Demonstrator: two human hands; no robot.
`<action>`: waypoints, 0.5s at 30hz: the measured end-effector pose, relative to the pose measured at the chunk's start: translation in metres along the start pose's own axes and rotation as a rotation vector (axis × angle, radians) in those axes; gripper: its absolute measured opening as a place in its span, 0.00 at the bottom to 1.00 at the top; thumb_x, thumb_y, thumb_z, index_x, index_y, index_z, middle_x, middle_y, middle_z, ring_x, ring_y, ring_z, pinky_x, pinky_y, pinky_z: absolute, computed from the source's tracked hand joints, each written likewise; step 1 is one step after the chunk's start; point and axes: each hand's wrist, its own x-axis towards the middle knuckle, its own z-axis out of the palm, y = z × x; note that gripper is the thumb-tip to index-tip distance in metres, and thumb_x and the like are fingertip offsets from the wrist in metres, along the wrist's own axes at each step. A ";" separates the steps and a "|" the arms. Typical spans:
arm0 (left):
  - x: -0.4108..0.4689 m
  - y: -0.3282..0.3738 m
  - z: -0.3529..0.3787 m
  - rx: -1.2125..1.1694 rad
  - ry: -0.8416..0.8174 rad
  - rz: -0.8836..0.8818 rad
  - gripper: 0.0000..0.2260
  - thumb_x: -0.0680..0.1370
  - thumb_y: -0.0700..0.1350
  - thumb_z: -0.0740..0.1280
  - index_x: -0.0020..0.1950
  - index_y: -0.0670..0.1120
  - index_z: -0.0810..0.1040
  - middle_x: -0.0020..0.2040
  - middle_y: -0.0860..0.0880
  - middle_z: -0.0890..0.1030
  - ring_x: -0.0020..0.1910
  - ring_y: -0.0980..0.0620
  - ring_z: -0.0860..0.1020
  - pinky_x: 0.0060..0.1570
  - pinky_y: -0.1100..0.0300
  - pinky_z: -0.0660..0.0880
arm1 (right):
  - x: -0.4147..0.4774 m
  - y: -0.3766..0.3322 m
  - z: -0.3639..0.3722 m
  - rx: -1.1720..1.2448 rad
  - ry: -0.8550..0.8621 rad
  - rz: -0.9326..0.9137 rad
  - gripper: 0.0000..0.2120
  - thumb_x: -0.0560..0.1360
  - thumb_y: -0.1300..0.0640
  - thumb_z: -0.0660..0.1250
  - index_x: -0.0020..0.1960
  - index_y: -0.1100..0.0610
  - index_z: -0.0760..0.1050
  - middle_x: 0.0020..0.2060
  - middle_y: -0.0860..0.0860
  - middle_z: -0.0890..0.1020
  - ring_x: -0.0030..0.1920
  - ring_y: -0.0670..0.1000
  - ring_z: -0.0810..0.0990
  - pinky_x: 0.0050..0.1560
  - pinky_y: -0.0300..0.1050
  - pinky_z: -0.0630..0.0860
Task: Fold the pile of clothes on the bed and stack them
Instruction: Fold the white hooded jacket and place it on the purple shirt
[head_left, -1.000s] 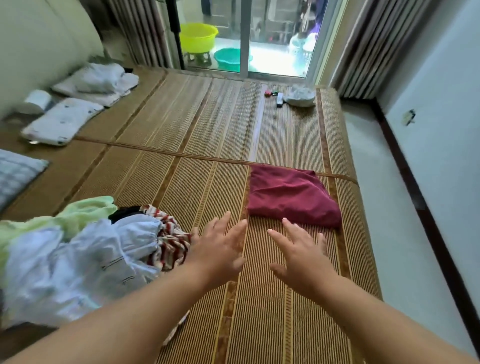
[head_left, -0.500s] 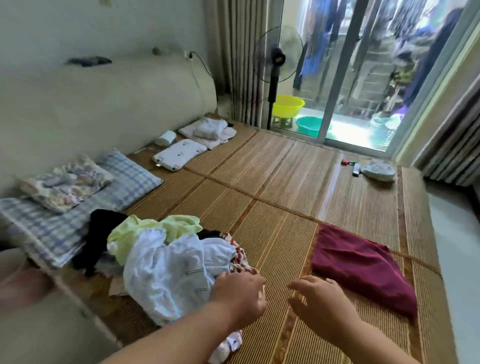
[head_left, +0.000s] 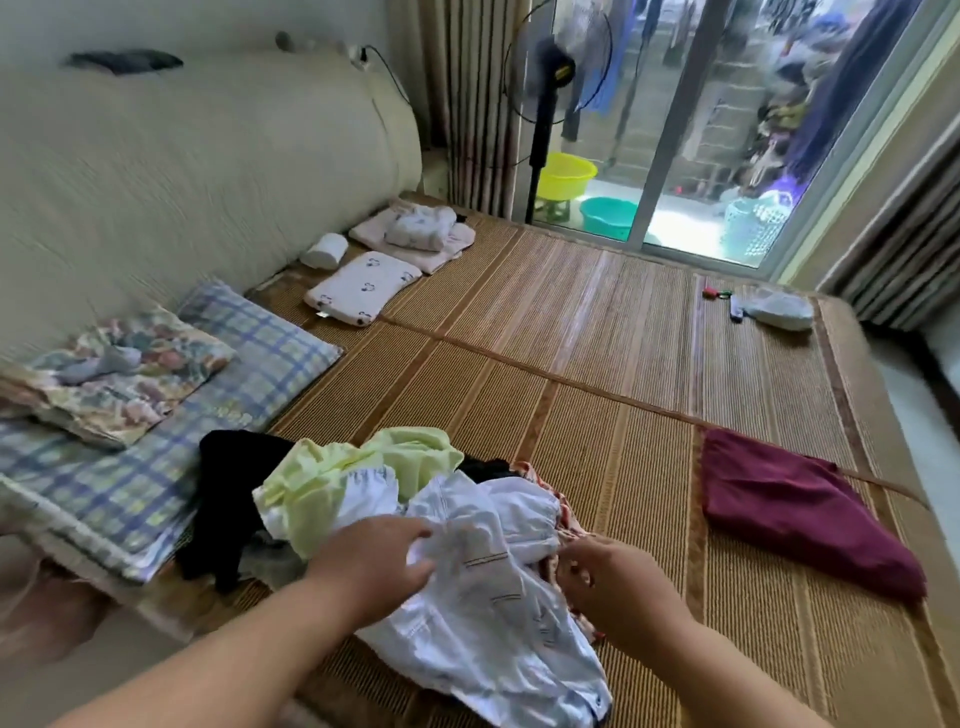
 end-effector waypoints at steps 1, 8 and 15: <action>0.005 -0.021 -0.002 0.008 -0.017 -0.011 0.22 0.76 0.59 0.61 0.69 0.59 0.70 0.66 0.59 0.74 0.64 0.56 0.73 0.57 0.59 0.70 | 0.009 -0.011 0.010 -0.013 -0.024 0.011 0.14 0.77 0.44 0.62 0.61 0.44 0.77 0.55 0.42 0.81 0.53 0.44 0.79 0.58 0.44 0.75; 0.051 -0.111 0.053 -0.098 -0.218 -0.199 0.23 0.75 0.59 0.61 0.70 0.59 0.70 0.68 0.55 0.73 0.65 0.53 0.73 0.59 0.57 0.72 | 0.080 -0.057 0.090 0.046 -0.140 0.147 0.20 0.75 0.43 0.62 0.67 0.43 0.72 0.60 0.44 0.80 0.60 0.47 0.77 0.58 0.43 0.73; 0.086 -0.176 0.139 -0.249 -0.212 -0.380 0.26 0.74 0.53 0.66 0.72 0.53 0.68 0.68 0.49 0.70 0.62 0.48 0.74 0.61 0.56 0.71 | 0.146 -0.050 0.209 0.089 -0.388 0.198 0.26 0.76 0.45 0.63 0.73 0.46 0.64 0.70 0.47 0.69 0.69 0.50 0.69 0.66 0.49 0.68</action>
